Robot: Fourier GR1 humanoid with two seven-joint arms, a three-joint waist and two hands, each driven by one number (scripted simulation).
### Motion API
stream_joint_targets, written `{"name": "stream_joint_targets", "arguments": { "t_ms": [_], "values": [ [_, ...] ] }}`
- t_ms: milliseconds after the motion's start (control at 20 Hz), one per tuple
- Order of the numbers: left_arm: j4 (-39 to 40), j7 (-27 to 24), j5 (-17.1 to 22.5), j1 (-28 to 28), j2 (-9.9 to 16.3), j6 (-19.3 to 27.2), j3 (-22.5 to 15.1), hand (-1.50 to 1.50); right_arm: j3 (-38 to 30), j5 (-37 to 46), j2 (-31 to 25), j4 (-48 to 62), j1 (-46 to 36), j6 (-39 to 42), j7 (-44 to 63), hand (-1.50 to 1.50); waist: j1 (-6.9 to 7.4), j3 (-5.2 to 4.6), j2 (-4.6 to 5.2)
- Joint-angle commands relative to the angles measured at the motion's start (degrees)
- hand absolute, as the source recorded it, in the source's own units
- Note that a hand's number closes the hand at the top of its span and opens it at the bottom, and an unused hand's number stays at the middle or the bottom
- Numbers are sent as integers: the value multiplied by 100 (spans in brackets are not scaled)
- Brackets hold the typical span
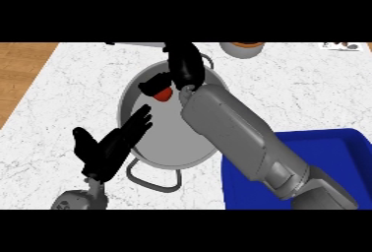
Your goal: Pick the bell pepper from the tray and place it in the pot
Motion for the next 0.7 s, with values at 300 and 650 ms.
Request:
{"name": "stream_joint_targets", "arguments": {
  "t_ms": [300,650],
  "values": [
    [36,146,70,-210,72,-23,149,0,-87,-1545,0,323,270,-930,-1884,-150,25,6,4],
    [9,-12,60,-3,40,58,242,0,-37,-1883,0,1015,-151,-1457,-2218,-150,-266,2,-87]
  ]
}}
